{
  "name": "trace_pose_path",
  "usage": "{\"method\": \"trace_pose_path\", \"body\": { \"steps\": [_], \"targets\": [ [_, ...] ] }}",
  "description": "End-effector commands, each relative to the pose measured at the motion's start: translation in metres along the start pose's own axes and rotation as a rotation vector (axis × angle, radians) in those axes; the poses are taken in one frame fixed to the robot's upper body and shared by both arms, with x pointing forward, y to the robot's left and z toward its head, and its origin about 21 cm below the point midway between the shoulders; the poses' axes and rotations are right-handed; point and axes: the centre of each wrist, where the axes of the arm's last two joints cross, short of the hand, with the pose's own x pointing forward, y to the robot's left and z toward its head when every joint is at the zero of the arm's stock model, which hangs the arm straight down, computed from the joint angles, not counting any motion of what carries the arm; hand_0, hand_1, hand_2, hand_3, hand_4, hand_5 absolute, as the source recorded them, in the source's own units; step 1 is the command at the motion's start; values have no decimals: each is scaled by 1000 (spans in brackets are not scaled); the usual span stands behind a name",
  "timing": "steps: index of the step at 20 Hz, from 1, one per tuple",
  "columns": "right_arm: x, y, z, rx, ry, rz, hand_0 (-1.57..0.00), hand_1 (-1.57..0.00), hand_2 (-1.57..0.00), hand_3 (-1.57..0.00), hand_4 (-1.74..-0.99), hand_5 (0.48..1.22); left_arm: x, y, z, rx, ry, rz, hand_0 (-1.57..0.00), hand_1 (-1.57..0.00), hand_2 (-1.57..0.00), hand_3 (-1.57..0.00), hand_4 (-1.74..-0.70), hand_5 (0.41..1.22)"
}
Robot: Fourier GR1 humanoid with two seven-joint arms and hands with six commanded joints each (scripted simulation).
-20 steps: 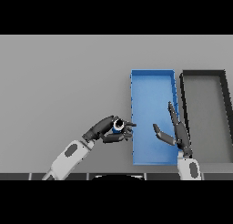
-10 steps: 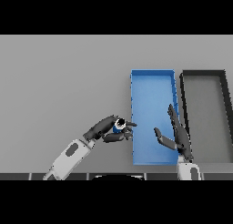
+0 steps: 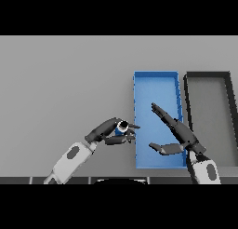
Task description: Pick up the blue pipe and place it into the blue bin.
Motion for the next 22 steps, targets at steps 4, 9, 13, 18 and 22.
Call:
{"method": "trace_pose_path", "body": {
  "steps": [4,9,13,18,22],
  "targets": [
    [25,5,-28,138,-3,29,1,1,1,1,-1295,522,-2,1,4,6,10,-22,-1571,-1571,-1571,-1436,-1732,1221],
    [37,17,-60,290,-27,88,1,1,1,1,-1294,532,-4,3,-1,-5,9,-5,-1571,-1571,-1571,-1437,-1732,1221],
    [37,26,-87,381,-31,90,1,1,1,1,-1251,535,-7,6,0,-21,-28,0,-1571,-1571,-1571,-1484,-1731,1221],
    [38,32,-112,418,2,93,1,1,1,1,-1222,512,-10,5,-1,-39,3,19,-1571,-1571,-1571,-1515,-1733,1221],
    [36,44,-128,480,2,82,-14,-36,-68,-11,-1241,516,-6,11,-1,-50,1,39,-1571,-1571,-1571,-1474,-1720,1221]
  ]
}}
